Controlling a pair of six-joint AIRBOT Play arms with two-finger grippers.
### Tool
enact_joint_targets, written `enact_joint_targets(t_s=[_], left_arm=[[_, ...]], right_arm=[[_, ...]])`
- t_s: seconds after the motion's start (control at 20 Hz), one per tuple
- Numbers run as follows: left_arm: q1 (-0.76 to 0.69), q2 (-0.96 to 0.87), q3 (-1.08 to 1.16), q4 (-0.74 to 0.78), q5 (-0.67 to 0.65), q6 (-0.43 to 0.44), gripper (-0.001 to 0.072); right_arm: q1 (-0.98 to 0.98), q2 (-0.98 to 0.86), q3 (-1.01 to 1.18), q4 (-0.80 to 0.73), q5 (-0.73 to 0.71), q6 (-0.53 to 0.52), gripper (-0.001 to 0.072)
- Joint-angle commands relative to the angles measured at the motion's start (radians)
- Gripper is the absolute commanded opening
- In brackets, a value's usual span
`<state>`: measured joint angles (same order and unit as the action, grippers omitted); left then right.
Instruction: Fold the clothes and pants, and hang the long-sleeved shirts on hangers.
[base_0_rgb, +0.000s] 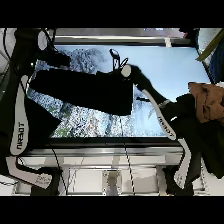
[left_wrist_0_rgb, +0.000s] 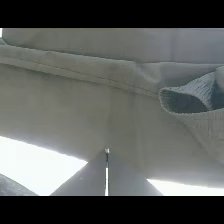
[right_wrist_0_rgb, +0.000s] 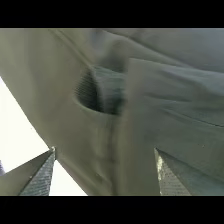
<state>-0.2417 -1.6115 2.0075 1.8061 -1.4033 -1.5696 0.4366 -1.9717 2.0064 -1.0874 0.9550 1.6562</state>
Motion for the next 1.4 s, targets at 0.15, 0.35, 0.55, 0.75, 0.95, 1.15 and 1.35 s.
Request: enact_joint_targets(t_s=[0.15,0.35,0.55,0.75,0.95,1.15,1.35], left_arm=[[0.005,0.001,-0.002,0.002,-0.001,0.005,0.0009],[0.005,0.000,-0.002,-0.027,-0.001,0.002,0.0009],[0.005,-0.007,-0.002,-0.097,0.001,-0.002,0.0009],[0.005,-0.032,-0.002,-0.113,-0.001,-0.001,0.0009],[0.005,-0.052,-0.002,-0.112,-0.001,0.000,0.0009],[0.005,-0.096,-0.027,-0.112,-0.001,0.006,0.0009],[0.014,-0.129,-0.124,-0.097,0.000,0.006,0.0009]], right_arm=[[-0.308,0.243,-0.096,-0.256,0.534,-0.130,0.0678],[-0.434,0.502,-0.600,-0.172,0.315,-0.164,0.0679],[-0.486,0.570,-1.085,0.402,-0.325,-0.134,0.0657],[-0.512,0.386,-1.107,0.933,-0.158,-0.522,0.0628],[-0.498,0.297,-0.999,0.938,-0.162,-0.542,0.0700],[-0.437,0.267,-0.940,0.877,-0.179,-0.520,0.0699],[-0.373,0.228,-0.900,0.808,-0.199,-0.455,0.0697]])
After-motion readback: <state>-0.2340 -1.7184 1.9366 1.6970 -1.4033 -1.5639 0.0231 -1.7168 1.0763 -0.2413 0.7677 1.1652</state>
